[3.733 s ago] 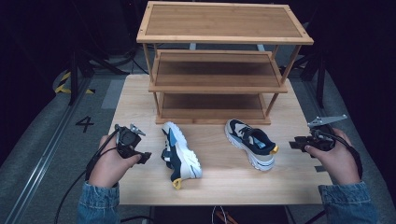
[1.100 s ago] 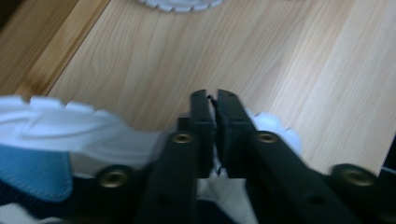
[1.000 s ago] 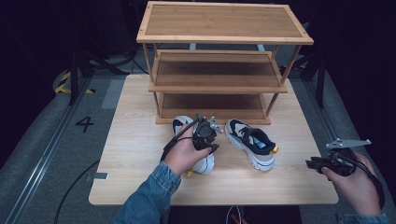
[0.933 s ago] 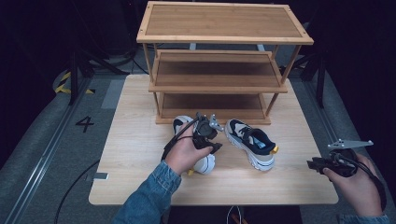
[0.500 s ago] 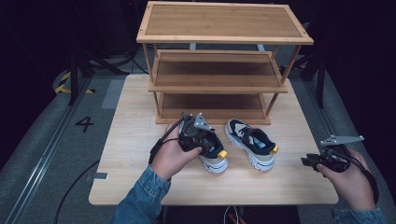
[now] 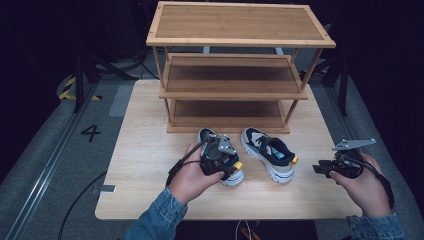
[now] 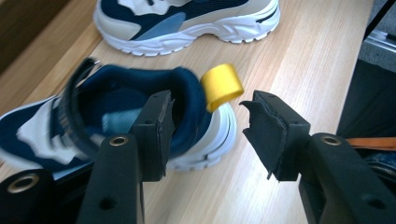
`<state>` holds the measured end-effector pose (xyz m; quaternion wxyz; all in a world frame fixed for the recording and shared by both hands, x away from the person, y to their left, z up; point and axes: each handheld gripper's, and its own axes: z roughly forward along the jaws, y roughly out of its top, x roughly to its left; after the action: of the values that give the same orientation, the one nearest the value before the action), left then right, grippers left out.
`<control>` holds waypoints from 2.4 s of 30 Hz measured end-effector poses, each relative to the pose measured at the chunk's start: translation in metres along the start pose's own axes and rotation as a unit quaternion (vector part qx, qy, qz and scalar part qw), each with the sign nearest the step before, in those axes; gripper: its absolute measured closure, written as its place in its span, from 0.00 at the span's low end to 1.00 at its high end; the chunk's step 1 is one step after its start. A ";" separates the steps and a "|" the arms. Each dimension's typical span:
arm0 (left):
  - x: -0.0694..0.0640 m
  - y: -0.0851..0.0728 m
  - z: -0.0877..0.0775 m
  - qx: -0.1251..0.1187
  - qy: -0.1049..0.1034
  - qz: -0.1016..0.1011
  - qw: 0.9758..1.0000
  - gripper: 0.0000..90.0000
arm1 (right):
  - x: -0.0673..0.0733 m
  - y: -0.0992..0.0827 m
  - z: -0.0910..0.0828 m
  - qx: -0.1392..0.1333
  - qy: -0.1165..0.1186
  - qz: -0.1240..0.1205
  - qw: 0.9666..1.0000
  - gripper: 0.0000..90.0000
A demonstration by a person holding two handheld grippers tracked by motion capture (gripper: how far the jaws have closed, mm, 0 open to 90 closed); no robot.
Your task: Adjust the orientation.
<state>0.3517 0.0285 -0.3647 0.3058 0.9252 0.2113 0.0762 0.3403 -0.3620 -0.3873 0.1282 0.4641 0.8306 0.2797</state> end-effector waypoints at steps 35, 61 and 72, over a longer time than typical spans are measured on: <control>-0.013 0.004 0.002 0.035 0.015 0.056 0.998 0.99 | 0.000 -0.006 -0.010 -0.004 -0.010 -0.008 1.000 0.73; 0.005 -0.044 -0.030 0.058 0.014 -0.020 0.998 0.36 | 0.013 0.029 0.010 -0.011 0.026 -0.050 0.998 0.69; 0.010 -0.045 0.012 0.108 -0.023 -0.040 0.993 0.53 | 0.011 0.023 0.011 -0.006 0.022 -0.043 0.999 0.68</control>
<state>0.3486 0.0598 -0.4010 0.2116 0.9451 0.2483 0.0192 0.3564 -0.3395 -0.3822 0.1246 0.4210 0.8508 0.2888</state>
